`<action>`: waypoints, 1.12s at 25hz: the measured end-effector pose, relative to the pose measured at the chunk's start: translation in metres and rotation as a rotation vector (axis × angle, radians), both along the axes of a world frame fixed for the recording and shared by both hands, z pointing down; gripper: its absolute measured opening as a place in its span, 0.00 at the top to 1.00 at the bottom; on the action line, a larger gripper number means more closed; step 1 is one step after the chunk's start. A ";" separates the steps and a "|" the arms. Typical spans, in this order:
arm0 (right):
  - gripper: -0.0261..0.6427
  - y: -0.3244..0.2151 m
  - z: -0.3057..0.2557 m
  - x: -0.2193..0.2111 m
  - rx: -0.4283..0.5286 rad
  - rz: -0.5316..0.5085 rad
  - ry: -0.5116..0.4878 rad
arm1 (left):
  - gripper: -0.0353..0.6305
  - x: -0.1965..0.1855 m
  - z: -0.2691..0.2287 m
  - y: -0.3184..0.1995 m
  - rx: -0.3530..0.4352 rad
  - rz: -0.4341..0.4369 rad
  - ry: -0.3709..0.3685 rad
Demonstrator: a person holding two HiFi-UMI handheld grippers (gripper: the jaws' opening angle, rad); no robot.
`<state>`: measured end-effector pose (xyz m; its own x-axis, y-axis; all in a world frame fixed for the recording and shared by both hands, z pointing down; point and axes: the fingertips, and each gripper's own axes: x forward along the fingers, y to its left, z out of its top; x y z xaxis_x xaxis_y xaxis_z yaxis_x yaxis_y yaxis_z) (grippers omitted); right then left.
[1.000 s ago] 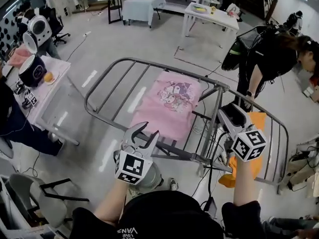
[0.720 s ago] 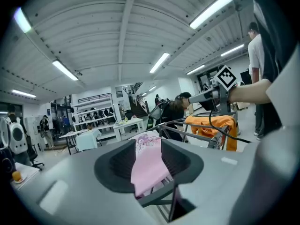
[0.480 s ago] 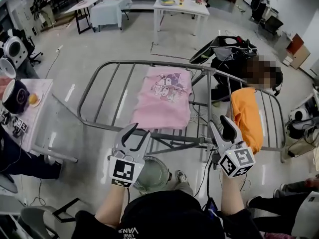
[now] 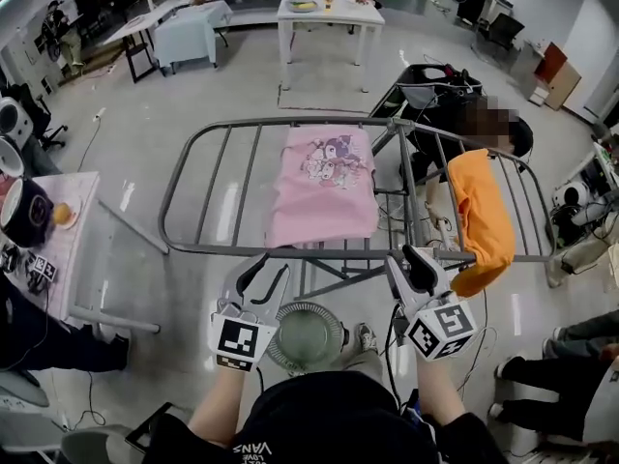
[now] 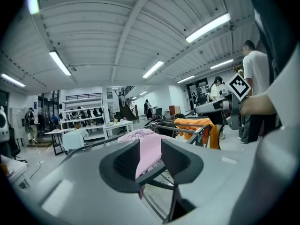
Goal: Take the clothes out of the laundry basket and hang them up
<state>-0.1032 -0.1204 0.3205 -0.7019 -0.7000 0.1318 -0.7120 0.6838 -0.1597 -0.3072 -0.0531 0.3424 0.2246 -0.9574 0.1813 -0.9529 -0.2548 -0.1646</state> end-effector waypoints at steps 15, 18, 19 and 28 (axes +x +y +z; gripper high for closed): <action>0.95 0.037 0.037 -0.001 -0.077 0.090 0.059 | 0.94 -0.005 0.026 0.020 -0.046 0.061 0.045; 0.95 0.041 0.044 0.000 -0.098 0.099 0.061 | 0.94 -0.007 0.032 0.023 -0.061 0.061 0.049; 0.95 0.041 0.046 0.000 -0.103 0.099 0.061 | 0.94 -0.008 0.033 0.024 -0.065 0.060 0.049; 0.95 0.040 0.056 0.005 -0.126 0.127 0.076 | 0.94 -0.011 0.036 0.028 -0.072 0.054 0.042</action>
